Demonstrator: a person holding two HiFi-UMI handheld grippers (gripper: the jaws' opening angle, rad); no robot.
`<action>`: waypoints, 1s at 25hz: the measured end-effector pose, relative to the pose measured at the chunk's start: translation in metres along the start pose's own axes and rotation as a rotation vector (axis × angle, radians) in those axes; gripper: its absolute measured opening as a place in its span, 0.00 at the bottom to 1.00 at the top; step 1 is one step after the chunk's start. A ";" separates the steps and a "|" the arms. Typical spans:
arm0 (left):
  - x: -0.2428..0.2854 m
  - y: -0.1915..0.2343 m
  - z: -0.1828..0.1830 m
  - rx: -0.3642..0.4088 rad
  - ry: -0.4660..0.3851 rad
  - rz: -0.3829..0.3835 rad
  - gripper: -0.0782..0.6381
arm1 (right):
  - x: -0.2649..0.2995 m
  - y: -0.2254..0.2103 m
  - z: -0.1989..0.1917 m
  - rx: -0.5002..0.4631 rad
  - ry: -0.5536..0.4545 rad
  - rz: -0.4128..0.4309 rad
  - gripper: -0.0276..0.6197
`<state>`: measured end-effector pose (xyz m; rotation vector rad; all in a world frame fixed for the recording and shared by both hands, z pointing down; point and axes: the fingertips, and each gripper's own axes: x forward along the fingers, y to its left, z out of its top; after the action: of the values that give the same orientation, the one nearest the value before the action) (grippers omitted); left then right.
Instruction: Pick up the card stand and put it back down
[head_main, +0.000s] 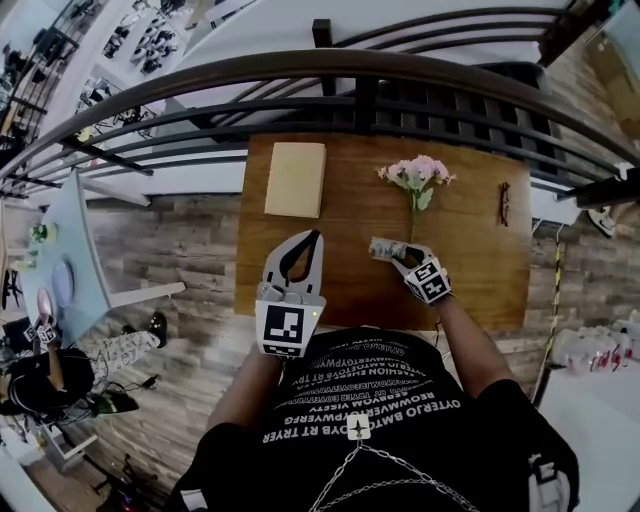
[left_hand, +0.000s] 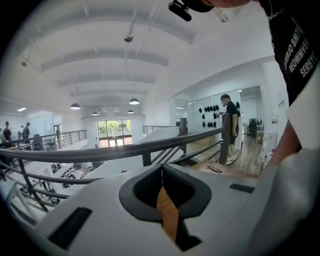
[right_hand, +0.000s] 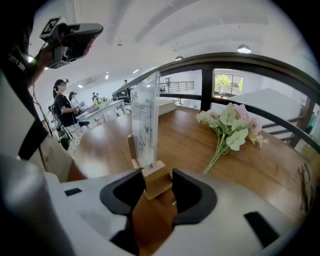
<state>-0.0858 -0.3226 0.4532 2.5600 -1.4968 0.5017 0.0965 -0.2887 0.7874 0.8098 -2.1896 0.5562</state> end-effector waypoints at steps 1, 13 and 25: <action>0.000 -0.001 0.000 0.002 -0.002 -0.004 0.15 | 0.001 0.000 -0.003 -0.013 0.007 0.002 0.32; -0.013 -0.035 0.030 -0.008 -0.086 -0.021 0.15 | -0.092 -0.006 0.029 -0.024 -0.162 -0.056 0.35; -0.061 -0.084 0.089 -0.071 -0.331 0.003 0.15 | -0.282 0.000 0.150 -0.040 -0.538 -0.297 0.06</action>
<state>-0.0210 -0.2555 0.3534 2.6821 -1.5810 0.0215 0.1768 -0.2709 0.4786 1.3562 -2.4723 0.1516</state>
